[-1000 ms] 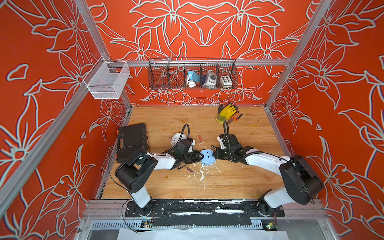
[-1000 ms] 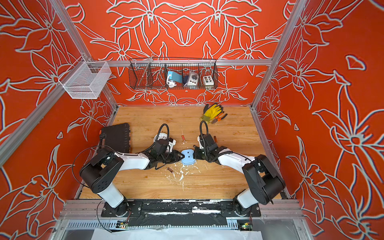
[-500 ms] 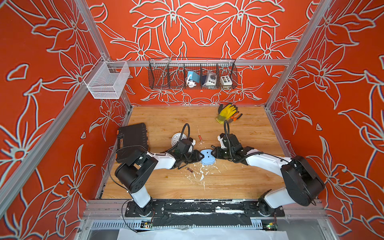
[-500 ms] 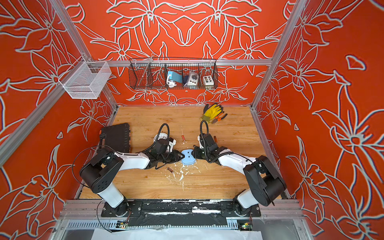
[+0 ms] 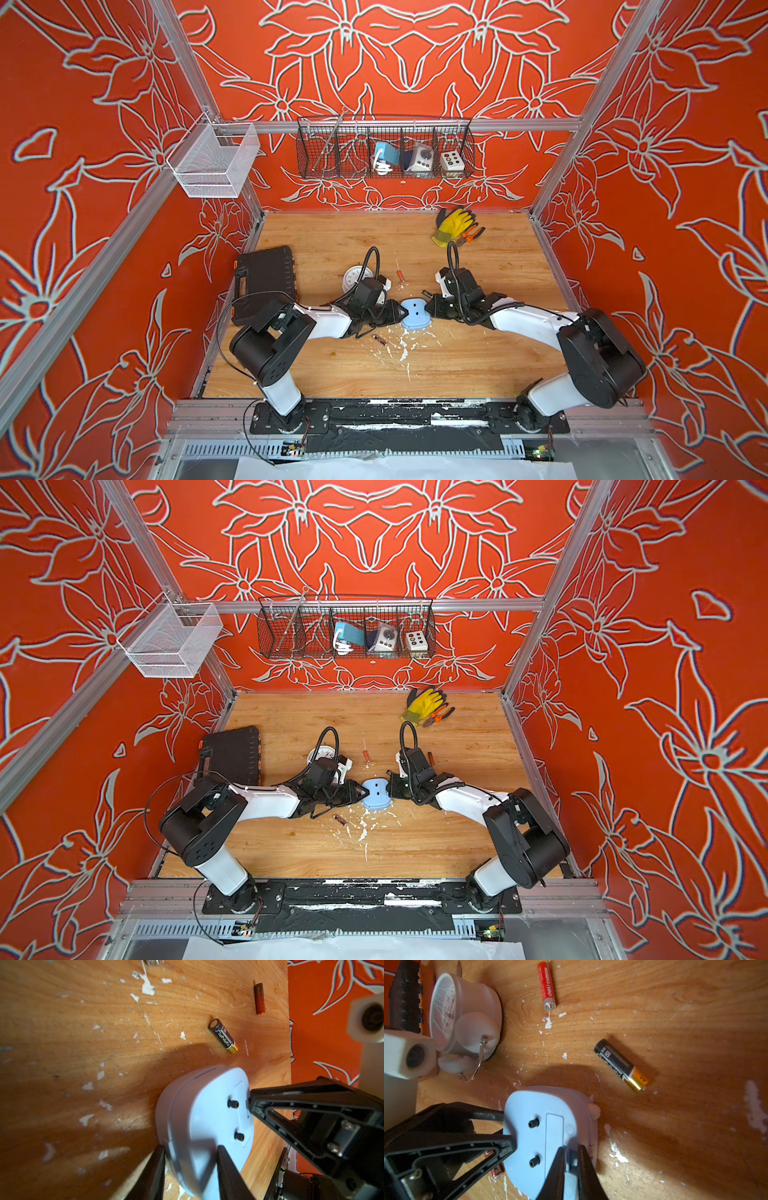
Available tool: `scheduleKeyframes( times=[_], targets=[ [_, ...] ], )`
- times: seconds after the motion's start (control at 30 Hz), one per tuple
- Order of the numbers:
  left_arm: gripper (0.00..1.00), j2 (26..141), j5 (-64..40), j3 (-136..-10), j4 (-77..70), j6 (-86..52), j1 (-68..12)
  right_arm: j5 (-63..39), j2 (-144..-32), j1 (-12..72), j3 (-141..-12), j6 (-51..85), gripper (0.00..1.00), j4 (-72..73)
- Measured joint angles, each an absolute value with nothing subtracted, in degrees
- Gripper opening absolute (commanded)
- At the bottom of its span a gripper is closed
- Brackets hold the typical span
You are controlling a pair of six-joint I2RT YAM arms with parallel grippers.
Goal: Insert the battery into the alarm
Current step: Remove the cover from the alarm.
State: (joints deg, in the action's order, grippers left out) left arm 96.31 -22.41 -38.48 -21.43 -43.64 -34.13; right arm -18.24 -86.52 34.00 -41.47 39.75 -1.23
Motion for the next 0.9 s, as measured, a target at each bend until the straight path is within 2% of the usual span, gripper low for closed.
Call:
scheduleKeyframes(
  times=[0.13,0.33,0.37,0.47,0.57,0.7,0.9],
  targets=[
    [0.34,96.3,-22.3,-38.5,-21.5,-43.6,-34.1,-19.0,-86.6,33.8,-41.5,39.9,0.05,-0.9],
    [0.34,96.3,-22.2,-38.5,-21.5,-43.5,-34.1,-19.9,-86.6,33.8,-41.5,40.0,0.04,-0.8],
    [0.34,96.3,-22.2,-38.5,-21.5,-43.5,-34.1,-19.9,-86.6,33.8,-41.5,40.0,0.05,-0.9],
    [0.34,96.3,-22.2,-38.5,-21.5,-43.5,-34.1,-20.1,-86.6,33.8,-41.5,40.2,0.21,-0.8],
    [0.34,96.3,-22.2,-38.5,-21.5,-43.5,-34.1,-20.4,-86.6,33.8,-41.5,40.1,0.28,-0.2],
    [0.34,96.3,-22.2,-38.5,-21.5,-43.5,-34.1,-20.6,-86.6,33.8,-41.5,40.1,0.29,0.0],
    [0.34,96.3,-22.2,-38.5,-21.5,-43.5,-34.1,-21.0,-86.7,33.8,-41.5,40.0,0.24,0.0]
  ],
)
